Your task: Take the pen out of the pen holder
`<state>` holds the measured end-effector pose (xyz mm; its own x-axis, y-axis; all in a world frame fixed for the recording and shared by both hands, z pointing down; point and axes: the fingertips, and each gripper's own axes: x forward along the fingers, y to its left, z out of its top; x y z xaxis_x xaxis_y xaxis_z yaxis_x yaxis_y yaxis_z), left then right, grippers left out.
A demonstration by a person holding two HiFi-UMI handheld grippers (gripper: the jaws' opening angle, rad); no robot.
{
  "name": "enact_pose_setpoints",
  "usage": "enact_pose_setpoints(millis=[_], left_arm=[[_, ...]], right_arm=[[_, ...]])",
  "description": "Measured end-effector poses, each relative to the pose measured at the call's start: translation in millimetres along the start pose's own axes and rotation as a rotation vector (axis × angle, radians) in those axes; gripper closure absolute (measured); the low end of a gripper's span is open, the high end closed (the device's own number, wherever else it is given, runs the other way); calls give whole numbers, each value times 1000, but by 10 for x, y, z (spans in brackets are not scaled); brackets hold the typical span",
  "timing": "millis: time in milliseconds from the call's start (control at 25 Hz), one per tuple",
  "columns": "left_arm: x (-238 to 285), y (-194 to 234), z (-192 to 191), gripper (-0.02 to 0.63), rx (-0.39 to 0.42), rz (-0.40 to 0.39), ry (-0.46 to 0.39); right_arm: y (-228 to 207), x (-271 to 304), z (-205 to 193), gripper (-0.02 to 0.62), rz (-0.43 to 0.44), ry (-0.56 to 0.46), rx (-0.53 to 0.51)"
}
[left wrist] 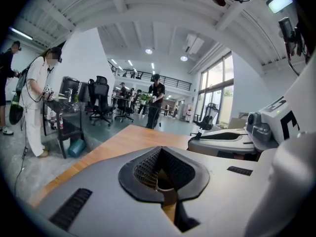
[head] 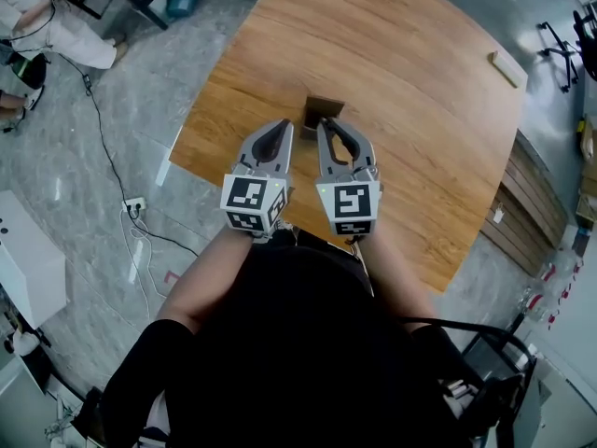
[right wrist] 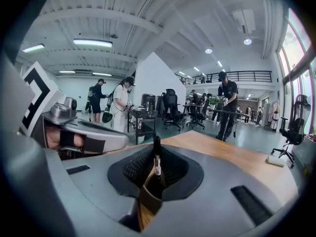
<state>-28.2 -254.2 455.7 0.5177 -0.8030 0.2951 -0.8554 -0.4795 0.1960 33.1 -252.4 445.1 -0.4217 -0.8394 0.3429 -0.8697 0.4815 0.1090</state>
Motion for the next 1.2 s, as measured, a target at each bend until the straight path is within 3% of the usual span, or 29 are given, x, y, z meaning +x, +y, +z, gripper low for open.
enact_pose_setpoints(millis=[680, 1200], left_arm=[[289, 371, -337, 606, -37, 52, 78], [340, 367, -450, 604, -41, 53, 101]], right_arm=[[239, 653, -868, 552, 94, 143, -40], [321, 729, -1017, 552, 118, 133, -9]])
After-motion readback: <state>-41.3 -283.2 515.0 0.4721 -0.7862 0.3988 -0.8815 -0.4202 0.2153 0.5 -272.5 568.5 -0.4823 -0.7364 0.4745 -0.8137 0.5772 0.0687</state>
